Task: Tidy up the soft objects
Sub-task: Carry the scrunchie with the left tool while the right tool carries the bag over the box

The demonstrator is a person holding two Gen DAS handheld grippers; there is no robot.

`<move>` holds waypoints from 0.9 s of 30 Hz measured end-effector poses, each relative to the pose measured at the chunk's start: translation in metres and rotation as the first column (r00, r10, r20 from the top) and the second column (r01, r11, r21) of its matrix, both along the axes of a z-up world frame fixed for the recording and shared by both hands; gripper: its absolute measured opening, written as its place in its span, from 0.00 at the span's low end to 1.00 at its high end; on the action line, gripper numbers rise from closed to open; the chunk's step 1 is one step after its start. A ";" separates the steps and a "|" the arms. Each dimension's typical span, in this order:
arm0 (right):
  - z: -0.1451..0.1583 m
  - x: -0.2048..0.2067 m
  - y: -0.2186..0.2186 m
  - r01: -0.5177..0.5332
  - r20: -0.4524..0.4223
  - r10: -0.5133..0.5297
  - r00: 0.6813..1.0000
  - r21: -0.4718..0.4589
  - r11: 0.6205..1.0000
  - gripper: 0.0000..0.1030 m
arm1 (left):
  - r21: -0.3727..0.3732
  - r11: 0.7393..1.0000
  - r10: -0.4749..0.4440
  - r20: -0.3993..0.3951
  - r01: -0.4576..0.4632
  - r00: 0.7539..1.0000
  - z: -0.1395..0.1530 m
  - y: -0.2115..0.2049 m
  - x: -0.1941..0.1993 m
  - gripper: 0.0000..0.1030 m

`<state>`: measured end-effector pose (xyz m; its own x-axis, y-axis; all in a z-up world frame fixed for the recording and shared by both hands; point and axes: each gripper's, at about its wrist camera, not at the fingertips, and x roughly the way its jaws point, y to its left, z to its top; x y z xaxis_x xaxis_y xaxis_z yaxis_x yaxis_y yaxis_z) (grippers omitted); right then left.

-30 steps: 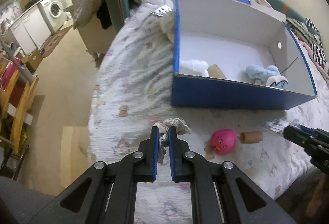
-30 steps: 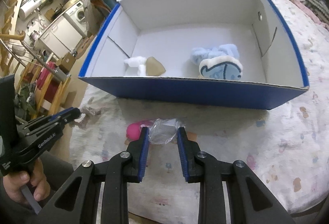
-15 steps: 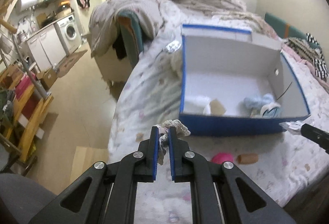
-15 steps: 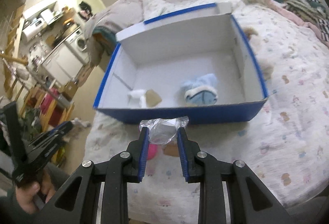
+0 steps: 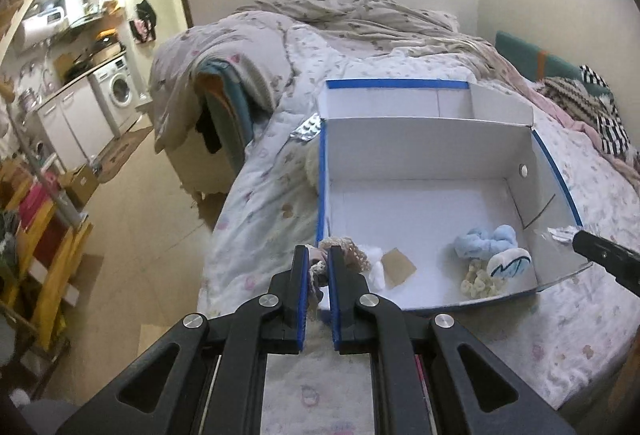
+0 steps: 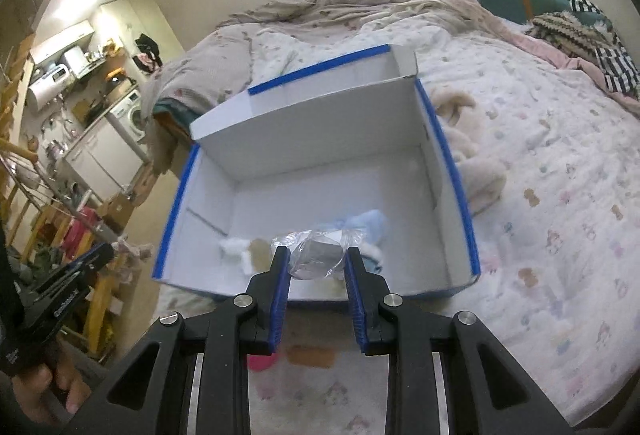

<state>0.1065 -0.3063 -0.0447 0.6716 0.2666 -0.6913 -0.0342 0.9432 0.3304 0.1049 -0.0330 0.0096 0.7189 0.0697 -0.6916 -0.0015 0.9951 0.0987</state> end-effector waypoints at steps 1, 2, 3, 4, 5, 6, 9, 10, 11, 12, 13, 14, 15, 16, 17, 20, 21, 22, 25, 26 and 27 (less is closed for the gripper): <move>0.000 0.004 -0.001 -0.001 0.001 0.001 1.000 -0.003 1.000 0.28 | 0.003 1.000 -0.007 0.002 0.007 1.000 0.000 -0.001 0.004 0.08; 0.000 0.007 -0.002 -0.001 0.007 0.001 1.000 -0.012 1.000 0.28 | 0.007 1.000 -0.015 0.004 0.015 1.000 0.002 -0.004 0.009 0.08; 0.001 0.009 -0.002 -0.002 0.013 0.002 1.000 -0.022 1.000 0.28 | 0.013 1.000 -0.022 0.010 0.022 1.000 0.003 -0.008 0.015 0.08; 0.001 0.013 -0.002 -0.004 0.019 0.005 1.000 -0.032 0.999 0.28 | 0.015 1.000 -0.026 0.014 0.026 1.000 0.004 -0.008 0.017 0.08; 0.001 0.017 -0.002 -0.006 0.022 0.007 1.000 -0.039 0.999 0.28 | 0.016 0.999 -0.032 0.017 0.032 0.999 0.005 -0.011 0.023 0.08; 0.001 0.022 -0.002 -0.009 0.022 0.010 1.000 -0.046 0.999 0.28 | 0.019 0.999 -0.039 0.019 0.038 0.999 0.007 -0.014 0.030 0.08; -0.001 0.034 0.000 -0.019 0.018 0.020 1.000 -0.058 0.998 0.28 | 0.026 0.999 -0.047 0.029 0.047 0.998 0.011 -0.017 0.046 0.08; -0.002 0.038 0.000 -0.022 0.017 0.023 1.000 -0.060 0.998 0.28 | 0.030 0.998 -0.049 0.032 0.048 0.998 0.011 -0.019 0.053 0.08; -0.002 0.042 0.001 -0.027 0.017 0.028 0.999 -0.064 0.998 0.28 | 0.033 0.998 -0.050 0.034 0.049 0.998 0.011 -0.020 0.057 0.08; -0.002 0.045 0.003 -0.030 0.018 0.031 0.999 -0.071 0.997 0.28 | 0.036 0.998 -0.049 0.035 0.048 0.998 0.011 -0.022 0.064 0.08; -0.002 0.051 0.004 -0.034 0.021 0.036 0.999 -0.078 0.996 0.28 | 0.041 0.998 -0.048 0.034 0.047 0.998 0.009 -0.023 0.071 0.08; -0.002 0.055 0.006 -0.038 0.023 0.040 0.999 -0.085 0.996 0.28 | 0.046 0.998 -0.048 0.035 0.046 0.998 0.008 -0.024 0.075 0.08; -0.002 0.059 0.007 -0.042 0.025 0.045 0.999 -0.093 0.995 0.28 | 0.057 0.997 -0.046 0.039 0.044 0.998 0.005 -0.025 0.080 0.08; -0.003 0.064 0.008 -0.045 0.026 0.048 0.999 -0.098 0.994 0.28 | 0.072 0.997 -0.044 0.049 0.040 0.998 0.002 -0.028 0.084 0.08; -0.005 0.069 0.008 -0.047 0.024 0.049 0.998 -0.103 0.994 0.28 | 0.082 0.996 -0.043 0.052 0.038 0.998 -0.001 -0.029 0.087 0.08; -0.012 0.082 0.013 -0.050 0.006 0.051 0.999 -0.135 0.990 0.28 | 0.092 0.994 -0.053 0.027 0.051 0.998 -0.021 -0.035 0.097 0.09; -0.015 0.085 0.014 -0.051 -0.007 0.050 0.999 -0.142 0.989 0.28 | 0.088 0.995 -0.054 0.009 0.053 0.999 -0.029 -0.036 0.099 0.09; -0.020 0.089 0.015 -0.051 -0.027 0.047 0.999 -0.143 0.988 0.28 | 0.082 0.995 -0.054 -0.007 0.054 0.999 -0.036 -0.037 0.102 0.09; -0.032 0.093 0.020 -0.058 -0.076 0.048 0.996 -0.137 0.989 0.28 | 0.061 0.996 -0.062 -0.060 0.066 0.996 -0.055 -0.039 0.109 0.09; -0.035 0.093 0.023 -0.065 -0.085 0.053 0.995 -0.142 0.988 0.28 | 0.059 0.995 -0.073 -0.071 0.077 0.995 -0.060 -0.040 0.111 0.09; -0.038 0.094 0.026 -0.075 -0.094 0.061 0.994 -0.154 0.985 0.28 | 0.063 0.994 -0.084 -0.076 0.088 0.994 -0.065 -0.042 0.112 0.09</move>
<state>0.2002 -0.2805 -0.0831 0.5900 0.1932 -0.7839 -0.0777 0.9800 0.1831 0.2165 -0.0747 -0.0551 0.6716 0.0573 -0.7387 0.0935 0.9825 0.1612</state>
